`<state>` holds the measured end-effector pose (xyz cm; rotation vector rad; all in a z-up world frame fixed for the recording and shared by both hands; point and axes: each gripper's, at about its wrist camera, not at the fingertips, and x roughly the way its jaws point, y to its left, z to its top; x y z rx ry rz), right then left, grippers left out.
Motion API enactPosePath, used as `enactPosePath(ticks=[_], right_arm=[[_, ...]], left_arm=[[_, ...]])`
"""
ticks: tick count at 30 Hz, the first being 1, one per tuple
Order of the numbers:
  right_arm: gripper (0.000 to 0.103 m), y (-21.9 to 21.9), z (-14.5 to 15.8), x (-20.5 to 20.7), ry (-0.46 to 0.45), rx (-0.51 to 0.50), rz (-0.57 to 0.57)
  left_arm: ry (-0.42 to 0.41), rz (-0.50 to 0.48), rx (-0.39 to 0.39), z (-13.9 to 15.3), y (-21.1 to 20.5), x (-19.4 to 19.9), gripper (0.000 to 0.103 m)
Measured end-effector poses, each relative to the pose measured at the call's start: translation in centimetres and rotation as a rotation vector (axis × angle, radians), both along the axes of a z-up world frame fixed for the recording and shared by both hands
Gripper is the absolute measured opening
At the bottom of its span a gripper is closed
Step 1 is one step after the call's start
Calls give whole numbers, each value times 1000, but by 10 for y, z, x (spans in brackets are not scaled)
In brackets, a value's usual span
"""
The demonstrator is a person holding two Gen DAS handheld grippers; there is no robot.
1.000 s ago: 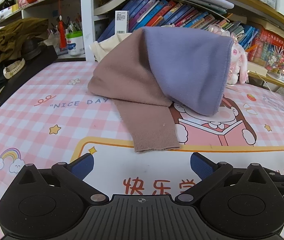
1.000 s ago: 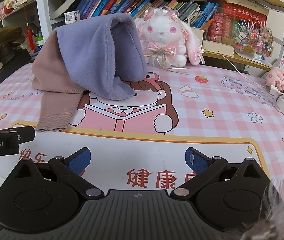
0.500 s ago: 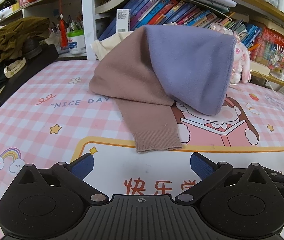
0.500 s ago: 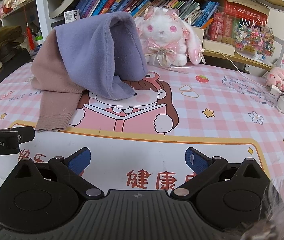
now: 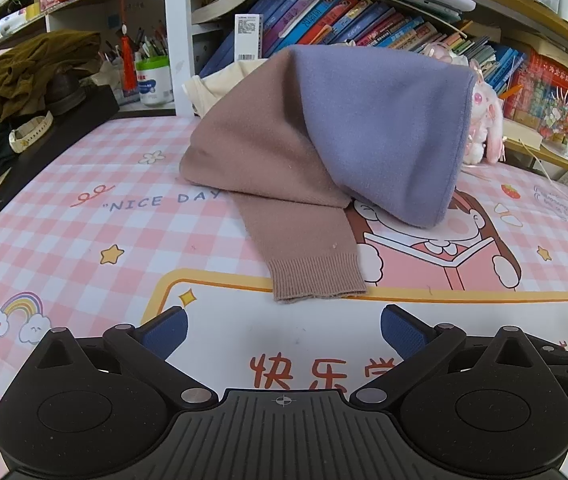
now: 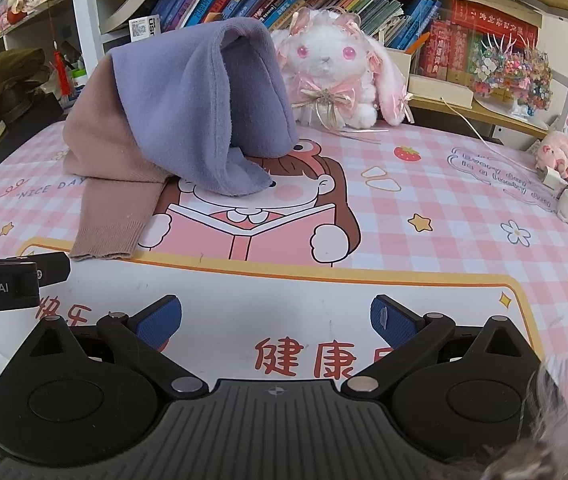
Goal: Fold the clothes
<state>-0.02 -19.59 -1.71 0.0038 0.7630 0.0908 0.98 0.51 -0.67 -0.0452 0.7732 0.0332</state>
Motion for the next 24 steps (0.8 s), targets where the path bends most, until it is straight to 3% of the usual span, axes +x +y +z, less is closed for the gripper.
enactPosePath(ticks=[24], right_arm=[[102, 2, -1, -3, 10, -1, 2]], left_arm=[[-3, -12, 9, 1, -1, -3, 103]])
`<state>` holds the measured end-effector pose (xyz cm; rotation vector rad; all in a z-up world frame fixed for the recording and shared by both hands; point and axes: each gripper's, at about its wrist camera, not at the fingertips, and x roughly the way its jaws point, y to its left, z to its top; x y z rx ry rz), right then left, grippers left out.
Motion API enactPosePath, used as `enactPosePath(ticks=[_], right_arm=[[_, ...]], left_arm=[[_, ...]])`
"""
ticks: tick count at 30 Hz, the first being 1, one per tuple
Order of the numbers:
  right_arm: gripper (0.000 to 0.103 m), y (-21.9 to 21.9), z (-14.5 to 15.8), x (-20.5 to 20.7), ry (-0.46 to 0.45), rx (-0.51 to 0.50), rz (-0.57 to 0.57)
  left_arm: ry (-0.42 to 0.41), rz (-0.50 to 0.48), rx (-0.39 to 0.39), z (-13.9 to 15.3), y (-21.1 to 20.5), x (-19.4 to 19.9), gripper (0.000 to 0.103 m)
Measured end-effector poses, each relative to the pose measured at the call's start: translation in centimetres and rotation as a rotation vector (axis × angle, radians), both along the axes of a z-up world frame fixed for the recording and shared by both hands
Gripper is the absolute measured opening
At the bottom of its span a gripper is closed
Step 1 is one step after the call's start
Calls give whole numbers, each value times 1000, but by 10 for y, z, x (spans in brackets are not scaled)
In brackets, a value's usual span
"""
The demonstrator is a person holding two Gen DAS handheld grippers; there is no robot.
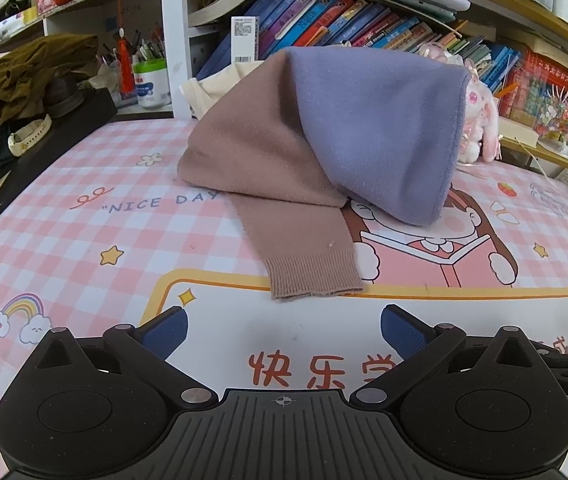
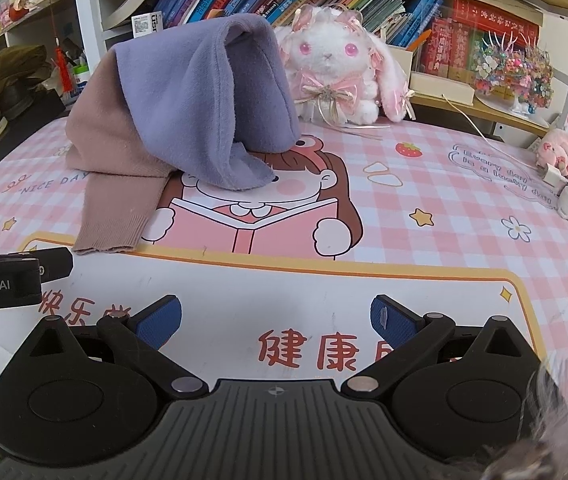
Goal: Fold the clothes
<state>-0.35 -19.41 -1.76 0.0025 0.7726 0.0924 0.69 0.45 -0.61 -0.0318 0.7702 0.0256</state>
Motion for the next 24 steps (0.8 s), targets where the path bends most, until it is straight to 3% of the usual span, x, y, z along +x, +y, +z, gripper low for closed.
enactPosePath(ticks=[24], right_arm=[[102, 3, 0, 0, 0, 0, 2]], left_arm=[[-15, -5, 0, 0, 0, -2, 103]])
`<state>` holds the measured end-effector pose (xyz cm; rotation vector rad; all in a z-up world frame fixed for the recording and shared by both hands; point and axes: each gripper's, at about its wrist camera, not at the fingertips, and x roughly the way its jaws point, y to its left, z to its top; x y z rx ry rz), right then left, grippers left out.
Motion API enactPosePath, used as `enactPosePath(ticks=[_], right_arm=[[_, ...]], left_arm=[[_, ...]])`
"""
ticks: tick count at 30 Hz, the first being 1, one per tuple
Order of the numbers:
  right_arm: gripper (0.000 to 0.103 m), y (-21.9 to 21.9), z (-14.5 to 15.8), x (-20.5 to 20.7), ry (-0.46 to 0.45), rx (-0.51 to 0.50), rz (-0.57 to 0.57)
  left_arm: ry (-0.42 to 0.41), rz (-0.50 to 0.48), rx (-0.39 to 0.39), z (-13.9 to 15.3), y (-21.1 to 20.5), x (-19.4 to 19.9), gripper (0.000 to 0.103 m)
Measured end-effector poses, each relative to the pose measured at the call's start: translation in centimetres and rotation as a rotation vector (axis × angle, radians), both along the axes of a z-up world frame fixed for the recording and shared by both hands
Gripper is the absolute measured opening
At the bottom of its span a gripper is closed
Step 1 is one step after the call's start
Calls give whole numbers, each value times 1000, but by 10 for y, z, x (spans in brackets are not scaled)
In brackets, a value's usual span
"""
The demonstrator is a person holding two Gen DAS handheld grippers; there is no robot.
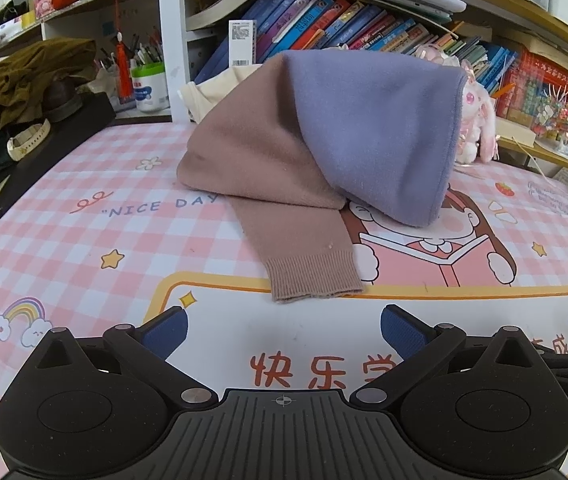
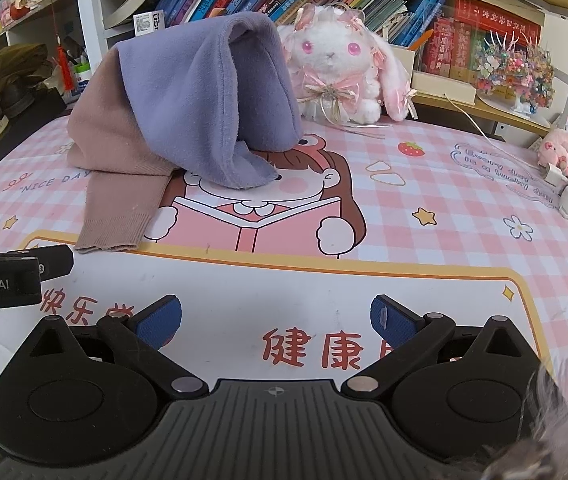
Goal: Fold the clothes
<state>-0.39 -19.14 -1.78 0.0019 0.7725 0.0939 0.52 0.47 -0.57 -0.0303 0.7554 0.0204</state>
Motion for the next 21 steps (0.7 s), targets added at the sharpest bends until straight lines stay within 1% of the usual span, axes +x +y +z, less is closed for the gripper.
enactPosePath(ticks=[8, 17, 21], right_arm=[[102, -1, 1, 1, -5, 4, -2], [102, -2, 1, 2, -5, 13, 7], [102, -3, 1, 2, -4, 14, 13]], left_arm=[[-8, 6, 5, 1, 0, 0, 103], [-24, -21, 64, 3, -8, -3, 103], [-22, -13, 65, 2, -8, -5, 103]])
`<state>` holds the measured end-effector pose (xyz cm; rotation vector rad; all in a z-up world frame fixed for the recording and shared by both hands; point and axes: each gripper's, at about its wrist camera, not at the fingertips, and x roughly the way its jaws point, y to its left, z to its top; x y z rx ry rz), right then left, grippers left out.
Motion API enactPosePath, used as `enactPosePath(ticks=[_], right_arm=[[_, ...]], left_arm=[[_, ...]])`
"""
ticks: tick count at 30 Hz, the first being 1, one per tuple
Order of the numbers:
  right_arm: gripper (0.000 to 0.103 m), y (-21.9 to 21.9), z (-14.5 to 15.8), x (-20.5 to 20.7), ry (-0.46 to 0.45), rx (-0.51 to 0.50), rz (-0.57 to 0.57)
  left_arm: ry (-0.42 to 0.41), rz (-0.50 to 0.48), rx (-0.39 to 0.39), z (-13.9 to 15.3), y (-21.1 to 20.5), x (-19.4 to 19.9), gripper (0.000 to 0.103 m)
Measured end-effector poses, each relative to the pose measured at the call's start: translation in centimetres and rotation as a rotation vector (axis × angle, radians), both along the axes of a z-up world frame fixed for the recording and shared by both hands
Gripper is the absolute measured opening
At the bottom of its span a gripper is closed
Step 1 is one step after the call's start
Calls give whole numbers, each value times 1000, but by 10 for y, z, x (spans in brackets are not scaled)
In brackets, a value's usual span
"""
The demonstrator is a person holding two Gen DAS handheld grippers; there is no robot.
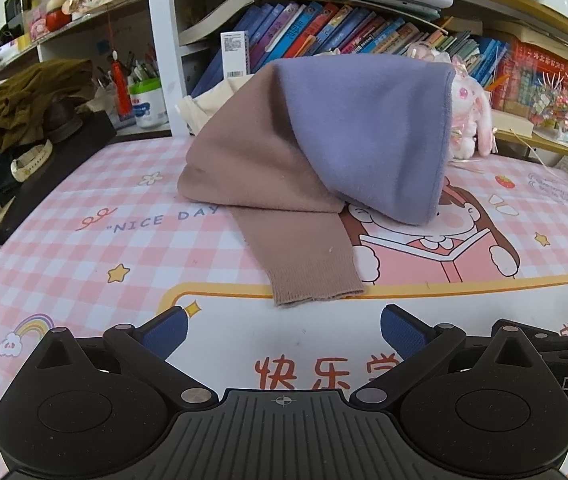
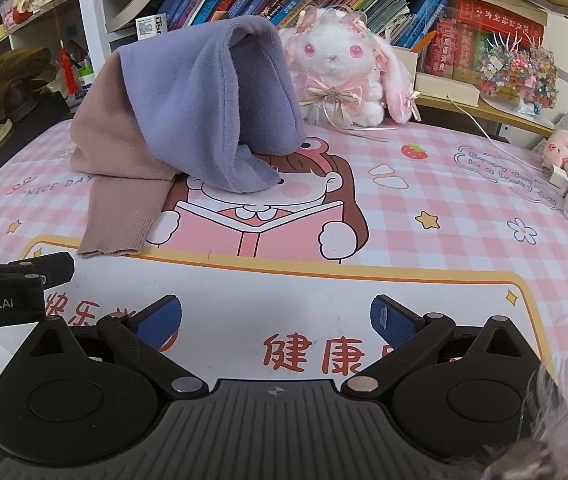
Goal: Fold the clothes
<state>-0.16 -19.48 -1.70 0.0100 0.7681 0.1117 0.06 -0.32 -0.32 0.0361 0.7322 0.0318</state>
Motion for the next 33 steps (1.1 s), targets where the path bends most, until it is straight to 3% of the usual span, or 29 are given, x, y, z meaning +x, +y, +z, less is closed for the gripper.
enactPosePath(ticks=[23, 33], right_arm=[[102, -19, -7, 7, 11, 26, 44], [102, -57, -11, 18, 25, 80, 4]], left_arm=[[-10, 2, 27, -1, -24, -1, 103], [-75, -58, 107, 9, -64, 11, 103]])
